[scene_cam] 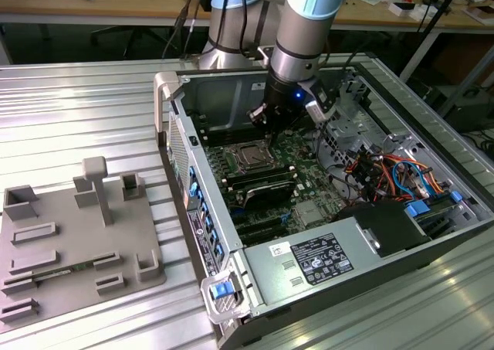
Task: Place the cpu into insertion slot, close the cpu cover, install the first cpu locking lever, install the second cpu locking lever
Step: 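Install the second cpu locking lever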
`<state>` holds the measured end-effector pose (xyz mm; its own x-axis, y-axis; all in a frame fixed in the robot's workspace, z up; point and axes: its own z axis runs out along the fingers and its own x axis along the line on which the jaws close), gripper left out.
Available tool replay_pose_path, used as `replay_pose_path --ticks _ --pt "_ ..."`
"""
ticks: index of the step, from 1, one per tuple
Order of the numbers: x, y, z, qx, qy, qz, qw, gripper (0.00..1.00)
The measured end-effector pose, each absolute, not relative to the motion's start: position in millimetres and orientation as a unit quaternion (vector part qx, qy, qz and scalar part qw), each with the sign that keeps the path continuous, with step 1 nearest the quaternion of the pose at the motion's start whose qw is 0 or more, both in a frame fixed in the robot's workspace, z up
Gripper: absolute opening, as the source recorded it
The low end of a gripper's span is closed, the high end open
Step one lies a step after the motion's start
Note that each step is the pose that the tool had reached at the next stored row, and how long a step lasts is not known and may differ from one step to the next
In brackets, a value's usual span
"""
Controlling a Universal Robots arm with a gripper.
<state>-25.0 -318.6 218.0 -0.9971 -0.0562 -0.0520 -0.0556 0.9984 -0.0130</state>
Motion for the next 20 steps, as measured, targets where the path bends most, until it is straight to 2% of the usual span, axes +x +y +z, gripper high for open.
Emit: replay_pose_path --ticks 8,20 --pt "-23.4 -325.9 226.3 -0.028 0.999 -0.006 0.026 0.11" --pt "-23.2 -361.0 226.5 -0.028 0.999 -0.006 0.024 0.11"
